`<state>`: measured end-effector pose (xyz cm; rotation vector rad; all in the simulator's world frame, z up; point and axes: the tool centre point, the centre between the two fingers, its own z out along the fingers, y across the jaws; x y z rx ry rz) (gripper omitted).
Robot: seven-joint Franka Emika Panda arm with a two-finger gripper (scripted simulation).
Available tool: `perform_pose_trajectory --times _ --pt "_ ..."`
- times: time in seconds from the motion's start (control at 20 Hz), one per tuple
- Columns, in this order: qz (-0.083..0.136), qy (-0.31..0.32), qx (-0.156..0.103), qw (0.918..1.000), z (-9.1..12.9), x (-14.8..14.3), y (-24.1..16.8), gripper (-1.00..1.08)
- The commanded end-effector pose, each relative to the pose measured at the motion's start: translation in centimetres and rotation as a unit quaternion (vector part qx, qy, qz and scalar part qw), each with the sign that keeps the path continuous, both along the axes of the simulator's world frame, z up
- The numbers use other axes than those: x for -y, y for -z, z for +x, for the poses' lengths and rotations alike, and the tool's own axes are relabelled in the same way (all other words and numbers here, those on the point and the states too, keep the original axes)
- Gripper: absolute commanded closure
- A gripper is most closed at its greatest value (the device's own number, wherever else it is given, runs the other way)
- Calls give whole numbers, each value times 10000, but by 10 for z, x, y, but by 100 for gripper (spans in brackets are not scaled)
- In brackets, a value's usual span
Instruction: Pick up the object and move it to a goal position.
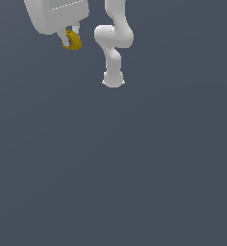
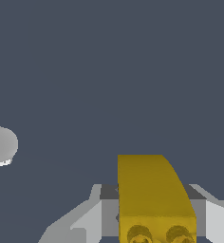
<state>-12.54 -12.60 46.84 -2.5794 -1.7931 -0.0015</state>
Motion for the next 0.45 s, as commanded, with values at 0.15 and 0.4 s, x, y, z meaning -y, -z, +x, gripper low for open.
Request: perform_pose_trajectory --times 0.15,0.4 --pt "-3 -1 -4 10000 0 7 -18 108" --pt "-3 -1 -4 10000 1 9 -22 108"
